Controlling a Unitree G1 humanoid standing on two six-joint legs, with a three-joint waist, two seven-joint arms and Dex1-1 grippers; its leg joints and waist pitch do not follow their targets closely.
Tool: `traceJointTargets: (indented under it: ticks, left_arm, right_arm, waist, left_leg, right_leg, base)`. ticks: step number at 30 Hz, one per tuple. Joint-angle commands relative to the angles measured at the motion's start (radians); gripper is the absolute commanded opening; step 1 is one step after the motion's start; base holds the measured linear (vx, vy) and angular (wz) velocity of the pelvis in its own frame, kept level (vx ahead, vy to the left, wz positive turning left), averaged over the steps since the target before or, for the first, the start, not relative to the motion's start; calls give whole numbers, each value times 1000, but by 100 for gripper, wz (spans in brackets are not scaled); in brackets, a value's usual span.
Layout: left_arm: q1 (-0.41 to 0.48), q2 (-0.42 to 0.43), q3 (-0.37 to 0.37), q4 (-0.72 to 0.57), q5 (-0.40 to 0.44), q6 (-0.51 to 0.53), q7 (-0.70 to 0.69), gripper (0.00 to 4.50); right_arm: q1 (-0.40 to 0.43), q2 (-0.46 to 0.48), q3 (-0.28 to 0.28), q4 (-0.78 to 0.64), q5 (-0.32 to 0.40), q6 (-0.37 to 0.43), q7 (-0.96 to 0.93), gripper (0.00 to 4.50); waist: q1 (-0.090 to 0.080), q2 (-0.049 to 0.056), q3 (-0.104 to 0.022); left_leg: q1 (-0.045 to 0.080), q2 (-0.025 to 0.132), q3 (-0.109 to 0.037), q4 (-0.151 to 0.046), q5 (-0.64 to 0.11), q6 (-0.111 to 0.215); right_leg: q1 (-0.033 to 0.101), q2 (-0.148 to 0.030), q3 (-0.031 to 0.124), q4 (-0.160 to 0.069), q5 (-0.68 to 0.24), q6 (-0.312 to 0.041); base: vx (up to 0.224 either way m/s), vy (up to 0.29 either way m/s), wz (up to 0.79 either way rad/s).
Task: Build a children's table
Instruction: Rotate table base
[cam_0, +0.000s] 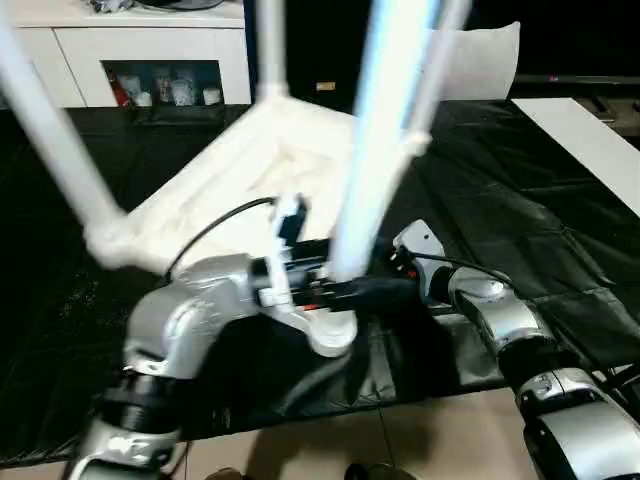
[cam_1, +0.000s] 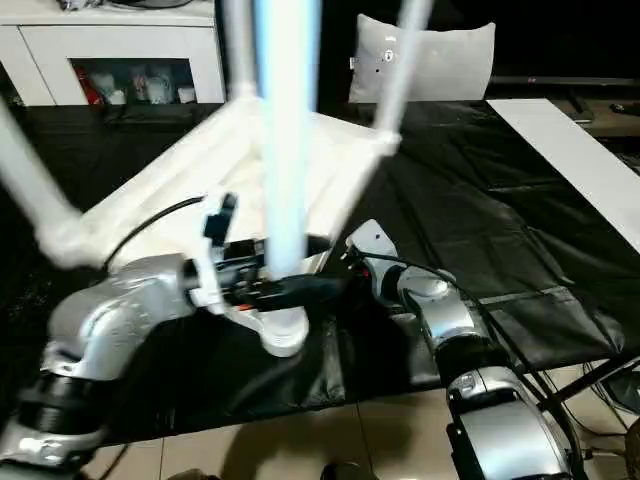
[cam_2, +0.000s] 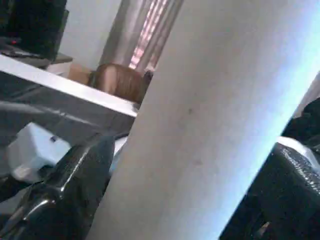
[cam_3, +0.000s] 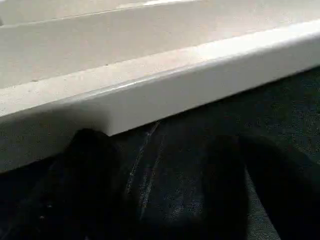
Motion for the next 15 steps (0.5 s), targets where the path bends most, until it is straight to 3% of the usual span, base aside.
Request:
traceJointTargets:
  ticks: [1,7,15]
  left_arm:
    - [-15,-37,-63,-33,-15,-9,5,448]
    - [-22,-85,-52,-55,-47,14,29,448]
    - [-27,-76,-50,-49,-41,16,30,448]
  right_arm:
    - [-26,30,2,-16,9,-37,18,450]
    - [-29,35,0,7,1,-52,22,450]
    - [-48,39,-15,41,0,-63,-5,450]
  waist:
    - [10,2,-88]
    - [12,2,-90]
    - [12,5,-87]
  left_leg:
    - [2,35,-6,-65,-135,58]
    - [1,36,-6,-63,-132,61]
    - [3,35,-7,-64,-147,60]
  right_leg:
    - [73,-58,53,-55,-245,-247]
    - [74,-58,52,-53,-229,-257]
    - [72,-56,52,-56,-255,-247]
  base:
    - [0,0,0]
    - [0,0,0]
    - [0,0,0]
